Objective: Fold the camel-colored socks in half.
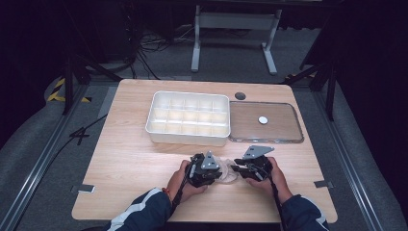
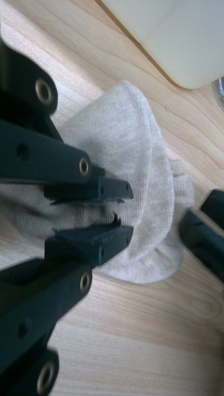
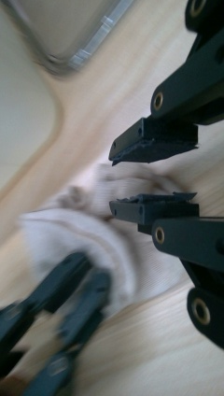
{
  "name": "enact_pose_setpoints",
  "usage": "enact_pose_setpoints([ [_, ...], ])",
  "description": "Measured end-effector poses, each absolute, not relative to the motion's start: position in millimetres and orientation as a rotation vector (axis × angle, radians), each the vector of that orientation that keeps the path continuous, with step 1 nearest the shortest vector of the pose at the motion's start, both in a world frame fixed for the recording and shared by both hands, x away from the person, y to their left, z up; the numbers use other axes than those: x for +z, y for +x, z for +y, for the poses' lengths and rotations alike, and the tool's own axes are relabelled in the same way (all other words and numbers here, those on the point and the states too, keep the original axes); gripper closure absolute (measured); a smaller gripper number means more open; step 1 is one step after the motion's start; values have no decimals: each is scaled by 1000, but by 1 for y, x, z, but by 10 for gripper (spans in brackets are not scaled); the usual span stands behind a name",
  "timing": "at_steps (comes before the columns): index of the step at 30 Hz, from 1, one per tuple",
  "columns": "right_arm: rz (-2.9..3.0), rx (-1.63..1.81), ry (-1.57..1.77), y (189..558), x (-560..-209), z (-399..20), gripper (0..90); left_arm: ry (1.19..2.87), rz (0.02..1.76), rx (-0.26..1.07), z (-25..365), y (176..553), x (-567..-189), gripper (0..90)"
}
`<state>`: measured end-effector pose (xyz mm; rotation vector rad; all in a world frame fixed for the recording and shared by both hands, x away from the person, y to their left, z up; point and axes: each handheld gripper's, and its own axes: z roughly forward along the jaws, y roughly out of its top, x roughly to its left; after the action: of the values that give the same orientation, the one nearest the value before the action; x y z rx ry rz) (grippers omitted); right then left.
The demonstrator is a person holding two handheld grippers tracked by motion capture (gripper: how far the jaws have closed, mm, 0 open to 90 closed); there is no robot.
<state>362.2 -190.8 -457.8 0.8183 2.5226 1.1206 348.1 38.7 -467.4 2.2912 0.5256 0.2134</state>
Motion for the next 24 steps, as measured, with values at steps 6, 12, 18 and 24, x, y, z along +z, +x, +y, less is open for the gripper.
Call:
enact_pose_setpoints([
  [6,2467,1221,726,355,-448,-183,794,2184,635,239,61,347,-446,578],
  [12,2485,1233,602,347,-446,-164,792,2213,732,203,72,346,-464,530],
  [18,2574,1106,584,351,-459,-154,792,2241,752,210,71,346,-472,505],
  [24,2601,1101,682,357,-471,-158,813,2198,795,194,81,343,-470,418],
])
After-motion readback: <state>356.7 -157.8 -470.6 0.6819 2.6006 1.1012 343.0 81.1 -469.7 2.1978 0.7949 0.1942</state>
